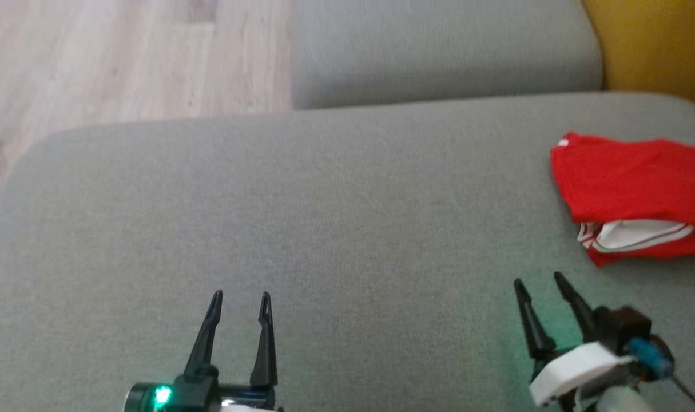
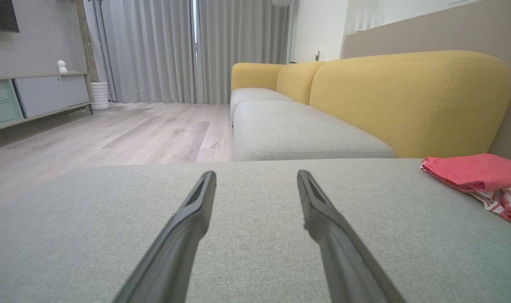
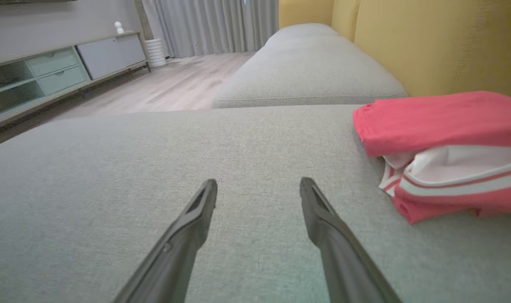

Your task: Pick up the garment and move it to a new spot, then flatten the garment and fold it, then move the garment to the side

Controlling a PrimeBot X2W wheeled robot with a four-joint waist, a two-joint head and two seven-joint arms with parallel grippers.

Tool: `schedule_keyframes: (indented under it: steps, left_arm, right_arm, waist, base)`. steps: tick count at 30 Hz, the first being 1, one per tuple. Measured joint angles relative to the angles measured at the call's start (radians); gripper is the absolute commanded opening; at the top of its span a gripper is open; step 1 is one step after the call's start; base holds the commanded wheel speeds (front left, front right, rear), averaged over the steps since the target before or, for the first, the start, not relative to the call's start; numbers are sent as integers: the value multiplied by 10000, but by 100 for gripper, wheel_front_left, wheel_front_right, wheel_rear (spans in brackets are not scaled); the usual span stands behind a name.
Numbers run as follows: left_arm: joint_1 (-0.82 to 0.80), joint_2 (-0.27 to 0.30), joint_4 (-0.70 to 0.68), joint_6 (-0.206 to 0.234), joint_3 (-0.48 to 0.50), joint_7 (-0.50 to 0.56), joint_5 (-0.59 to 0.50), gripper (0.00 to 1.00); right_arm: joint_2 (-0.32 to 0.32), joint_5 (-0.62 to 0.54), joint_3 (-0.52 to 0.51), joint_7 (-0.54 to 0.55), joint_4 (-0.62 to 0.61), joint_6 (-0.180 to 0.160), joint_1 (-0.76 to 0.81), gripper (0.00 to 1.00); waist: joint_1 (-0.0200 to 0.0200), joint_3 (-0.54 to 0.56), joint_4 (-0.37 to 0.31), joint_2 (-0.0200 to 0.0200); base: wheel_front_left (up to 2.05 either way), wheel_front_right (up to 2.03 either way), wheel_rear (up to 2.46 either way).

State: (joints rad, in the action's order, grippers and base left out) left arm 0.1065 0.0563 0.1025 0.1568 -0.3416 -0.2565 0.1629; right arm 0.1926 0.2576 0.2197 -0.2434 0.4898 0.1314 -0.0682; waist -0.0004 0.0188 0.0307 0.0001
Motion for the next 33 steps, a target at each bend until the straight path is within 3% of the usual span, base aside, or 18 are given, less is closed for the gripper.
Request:
schedule_keyframes:
  steps: [4,9,15,30,31,33]
  left_arm:
    - [238,0,-236,-173,270,0,-226,100]
    - [802,4,-510,-345,623,0,-349,100]
    - [1377,6,-681,-431,1001,0,-481,100]
    - [1650,6,-589,-642,1154,0,-581,100]
    - [1652,4,-518,-654,1149,0,-583,0]
    - [1702,0,-182,-652,1133,2,-581,0]
  right_arm:
    - [-867,-863,-844,-48,-1850,0,942,100]
    - [-1210,-1469,-1457,-75,-3484,0,2348,100]
    - [-1358,-1923,-1676,-75,-3818,0,3289,100]
    - [-1473,-2061,-1695,-75,-3870,0,3297,100]
    - [-1475,-2059,-1695,-73,-3835,0,3295,0]
    - [-1475,-2059,-1664,-59,-3509,0,3320,0]
  waist:
    - [2,475,81,0]
    - [2,897,118,0]
    - [3,1171,140,0]
    - [4,1387,131,0]
    - [4,1393,126,0]
    - [4,1394,125,0]
  base:
    - [0,0,0]
    - [0,0,0]
    - [0,0,0]
    - [0,0,0]
    - [0,0,0]
    - [0,0,0]
